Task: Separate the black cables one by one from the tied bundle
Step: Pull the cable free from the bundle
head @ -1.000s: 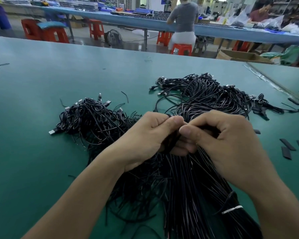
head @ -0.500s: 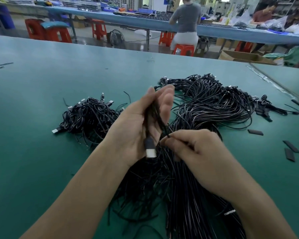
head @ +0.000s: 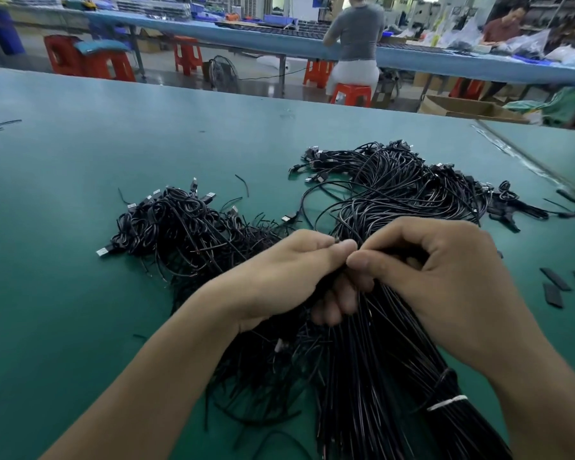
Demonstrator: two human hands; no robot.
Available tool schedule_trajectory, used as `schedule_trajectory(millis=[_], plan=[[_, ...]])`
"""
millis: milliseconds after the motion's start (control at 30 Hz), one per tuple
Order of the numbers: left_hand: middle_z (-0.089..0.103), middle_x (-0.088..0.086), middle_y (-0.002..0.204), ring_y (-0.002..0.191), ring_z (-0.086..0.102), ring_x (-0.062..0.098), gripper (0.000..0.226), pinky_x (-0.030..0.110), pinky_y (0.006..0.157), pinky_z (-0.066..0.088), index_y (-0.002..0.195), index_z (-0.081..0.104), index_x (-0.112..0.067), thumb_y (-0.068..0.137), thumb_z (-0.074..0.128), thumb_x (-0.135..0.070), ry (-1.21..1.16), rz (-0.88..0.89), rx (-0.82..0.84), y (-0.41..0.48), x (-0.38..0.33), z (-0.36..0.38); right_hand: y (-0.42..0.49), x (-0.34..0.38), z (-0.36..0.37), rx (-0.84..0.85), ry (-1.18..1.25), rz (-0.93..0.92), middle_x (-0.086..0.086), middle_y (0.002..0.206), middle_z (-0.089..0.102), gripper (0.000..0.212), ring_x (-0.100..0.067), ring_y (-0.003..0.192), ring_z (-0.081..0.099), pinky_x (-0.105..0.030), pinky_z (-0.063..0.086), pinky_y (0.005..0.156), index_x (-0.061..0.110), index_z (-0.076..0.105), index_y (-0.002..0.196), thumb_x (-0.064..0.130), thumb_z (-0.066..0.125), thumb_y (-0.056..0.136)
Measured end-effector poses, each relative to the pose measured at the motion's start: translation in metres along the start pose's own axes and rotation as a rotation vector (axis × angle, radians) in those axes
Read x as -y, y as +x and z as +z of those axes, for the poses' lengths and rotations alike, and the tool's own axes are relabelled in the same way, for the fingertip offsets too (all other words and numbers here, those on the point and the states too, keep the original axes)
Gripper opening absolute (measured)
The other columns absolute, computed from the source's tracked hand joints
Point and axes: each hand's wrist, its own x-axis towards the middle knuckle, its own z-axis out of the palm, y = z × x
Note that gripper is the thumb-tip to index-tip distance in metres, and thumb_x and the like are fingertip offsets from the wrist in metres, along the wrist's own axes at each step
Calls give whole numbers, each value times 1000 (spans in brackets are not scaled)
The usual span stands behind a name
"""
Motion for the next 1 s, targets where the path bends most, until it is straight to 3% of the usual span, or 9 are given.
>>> schedule_trajectory(millis=[167, 333, 500, 600, 667, 733, 833, 933, 1000], plan=[[32, -11, 45, 34, 26, 2, 54, 13, 33, 21, 56, 51, -24, 99, 42, -54, -220, -59, 129, -4, -5, -6, 4, -6, 4, -68, 251, 97, 6, 72, 71, 9, -6, 64, 62, -25, 49, 62, 27, 74, 81, 36, 73, 79], [34, -12, 40, 30, 30, 1, 47, 15, 32, 19, 49, 43, -28, 92, 43, -47, -426, -71, 257, -7, -8, -10, 2, -1, 3, 208, 621, 163, -5, 74, 68, 9, -16, 72, 62, -38, 60, 73, 21, 63, 78, 25, 69, 84], [48, -3, 49, 38, 45, 9, 49, 17, 39, 35, 49, 44, -26, 94, 46, -42, -458, -19, 199, -3, -2, -7, 1, -2, 2, 172, 487, 124, -12, 82, 72, 5, -35, 76, 69, -48, 61, 74, 23, 64, 80, 22, 69, 82], [53, -1, 56, 49, 49, 13, 51, 20, 49, 42, 49, 48, -25, 93, 53, -49, -352, 41, 1, 4, 6, 1, 1, -3, 6, 112, 314, 78, 4, 77, 75, 7, -20, 68, 71, -35, 57, 64, 24, 63, 82, 21, 67, 87], [56, 0, 61, 59, 52, 14, 46, 25, 58, 48, 56, 59, -22, 91, 50, -50, -245, 75, -102, 8, 10, 6, 1, -5, 8, 39, 185, 80, 8, 75, 74, 4, -16, 66, 69, -41, 57, 62, 26, 63, 83, 26, 67, 86], [63, 4, 78, 71, 61, 14, 50, 39, 68, 58, 80, 70, -8, 93, 48, -52, -226, 55, -113, 11, 11, 11, 2, -5, 11, -56, 111, 87, 8, 75, 72, 3, -14, 67, 68, -48, 56, 65, 28, 65, 84, 30, 67, 82], [64, 11, 98, 76, 69, 18, 53, 60, 77, 58, 108, 67, -3, 93, 55, -53, -310, 50, -25, 9, 10, 13, 2, -2, 15, -152, 76, 65, 15, 75, 72, 10, -8, 69, 69, -37, 57, 65, 30, 66, 81, 23, 71, 86], [69, 6, 88, 79, 73, 24, 32, 43, 59, 62, 106, 62, -6, 87, 71, -31, -274, 86, 26, 5, 8, 11, 3, -3, 18, -198, 158, 100, 13, 74, 72, 16, -8, 67, 70, -29, 57, 61, 28, 69, 80, 15, 76, 85], [65, 3, 74, 65, 68, 17, 34, 24, 41, 50, 98, 55, -7, 77, 79, -18, -210, 101, 6, 5, 10, 10, 4, -4, 18, -225, 254, 131, 10, 73, 73, 17, -7, 64, 69, -22, 55, 58, 27, 70, 77, 14, 78, 83]])
